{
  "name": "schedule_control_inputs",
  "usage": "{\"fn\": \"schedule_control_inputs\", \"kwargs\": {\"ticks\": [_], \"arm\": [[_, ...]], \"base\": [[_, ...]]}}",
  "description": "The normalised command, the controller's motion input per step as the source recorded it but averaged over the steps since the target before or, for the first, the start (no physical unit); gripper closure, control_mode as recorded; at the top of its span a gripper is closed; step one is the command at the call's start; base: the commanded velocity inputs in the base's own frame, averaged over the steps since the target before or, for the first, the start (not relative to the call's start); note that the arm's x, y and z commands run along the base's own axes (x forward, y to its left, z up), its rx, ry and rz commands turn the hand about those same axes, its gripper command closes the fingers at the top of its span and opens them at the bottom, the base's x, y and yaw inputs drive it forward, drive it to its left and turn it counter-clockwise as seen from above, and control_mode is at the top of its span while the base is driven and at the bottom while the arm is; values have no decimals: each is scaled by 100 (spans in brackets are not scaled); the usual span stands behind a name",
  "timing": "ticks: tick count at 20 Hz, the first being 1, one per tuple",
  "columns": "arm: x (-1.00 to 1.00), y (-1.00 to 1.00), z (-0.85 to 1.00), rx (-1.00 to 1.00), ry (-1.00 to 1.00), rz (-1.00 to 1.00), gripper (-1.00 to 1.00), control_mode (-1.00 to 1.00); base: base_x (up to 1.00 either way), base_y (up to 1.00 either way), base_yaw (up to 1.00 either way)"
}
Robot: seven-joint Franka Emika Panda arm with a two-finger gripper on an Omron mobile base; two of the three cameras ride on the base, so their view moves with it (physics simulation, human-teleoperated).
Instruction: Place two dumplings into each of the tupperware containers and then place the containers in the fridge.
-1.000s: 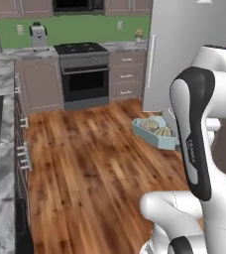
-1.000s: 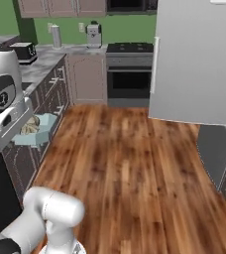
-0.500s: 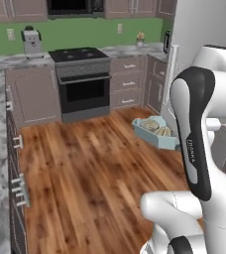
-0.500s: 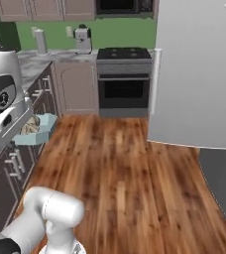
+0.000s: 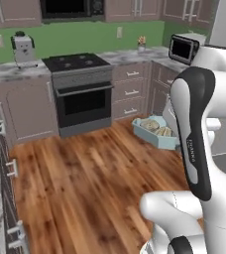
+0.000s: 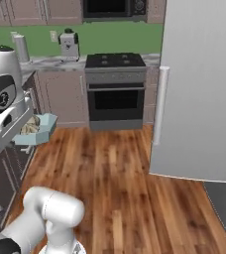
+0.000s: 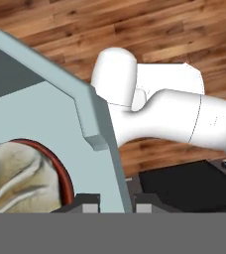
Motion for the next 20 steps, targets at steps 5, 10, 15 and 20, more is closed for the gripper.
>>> {"fn": "schedule_control_inputs", "kwargs": {"ticks": [5,10,15,20], "arm": [[0,0,0,0,0,0,100,100],[0,0,0,0,0,0,100,100],[0,0,0,0,0,0,100,100],[0,0,0,0,0,0,100,100]], "base": [[100,25,-25],[100,31,-30],[94,45,-51],[57,55,-75]]}}
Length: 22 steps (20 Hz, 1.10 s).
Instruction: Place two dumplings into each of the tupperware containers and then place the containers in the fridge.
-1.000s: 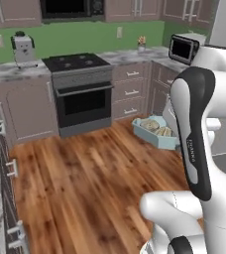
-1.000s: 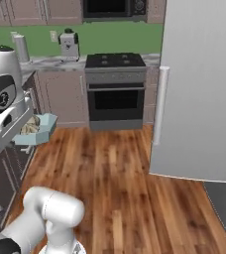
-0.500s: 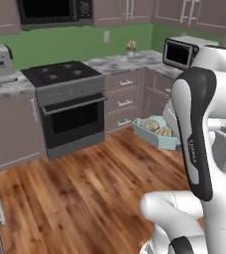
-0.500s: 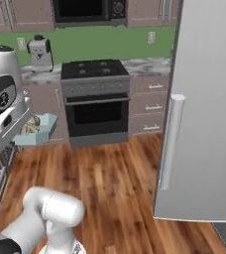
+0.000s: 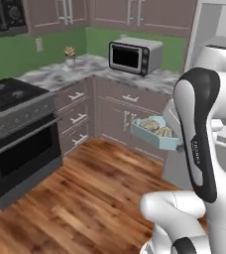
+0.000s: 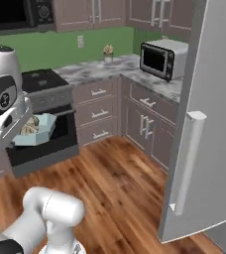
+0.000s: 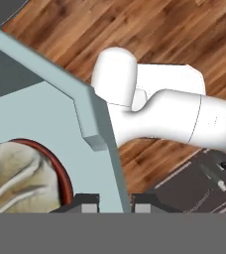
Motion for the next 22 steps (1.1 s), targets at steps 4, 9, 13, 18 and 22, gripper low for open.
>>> {"fn": "schedule_control_inputs", "kwargs": {"ticks": [4,9,13,18,22], "arm": [[0,0,0,0,0,0,100,100],[0,0,0,0,0,0,100,100],[0,0,0,0,0,0,100,100],[0,0,0,0,0,0,100,100],[0,0,0,0,0,0,100,100]], "base": [[41,58,-82],[39,56,-82],[41,58,-81],[69,54,-70],[97,28,-47]]}}
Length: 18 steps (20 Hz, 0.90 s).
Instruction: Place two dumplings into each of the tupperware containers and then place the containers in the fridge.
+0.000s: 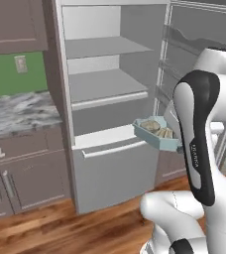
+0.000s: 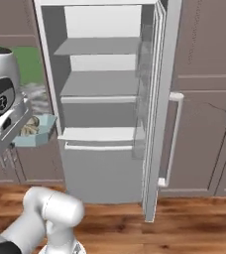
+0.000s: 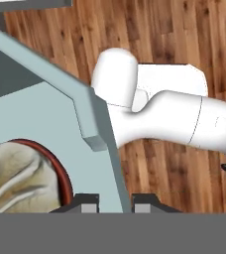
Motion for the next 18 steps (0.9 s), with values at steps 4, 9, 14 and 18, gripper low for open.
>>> {"fn": "schedule_control_inputs", "kwargs": {"ticks": [4,9,14,18], "arm": [[0,0,0,0,0,0,100,100],[0,0,0,0,0,0,100,100],[0,0,0,0,0,0,100,100],[0,0,0,0,0,0,100,100]], "base": [[100,22,-19],[97,26,-16],[68,0,-7],[73,0,0]]}}
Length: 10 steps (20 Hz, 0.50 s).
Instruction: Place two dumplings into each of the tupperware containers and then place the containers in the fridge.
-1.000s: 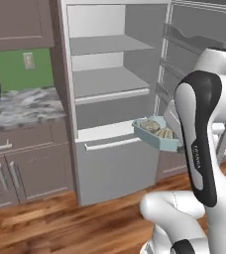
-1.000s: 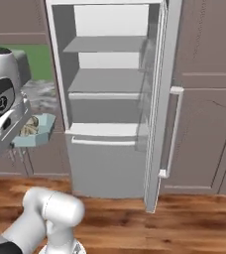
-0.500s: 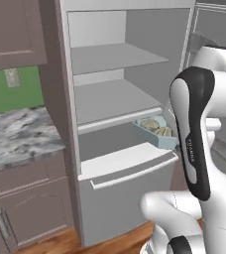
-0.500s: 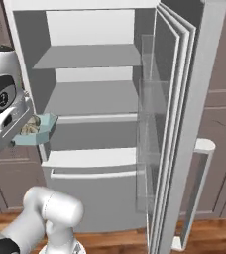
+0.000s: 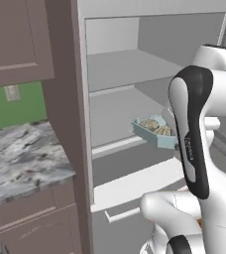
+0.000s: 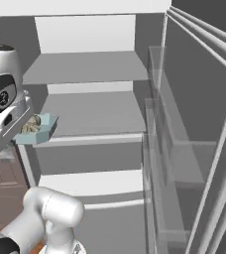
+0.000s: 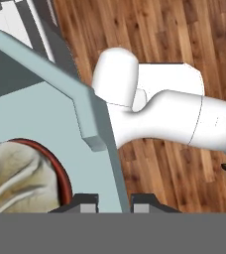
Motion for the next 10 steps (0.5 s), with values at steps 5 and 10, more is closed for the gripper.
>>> {"fn": "schedule_control_inputs", "kwargs": {"ticks": [5,10], "arm": [[0,0,0,0,0,0,100,100],[0,0,0,0,0,0,100,100]], "base": [[62,-14,7],[54,-26,13]]}}
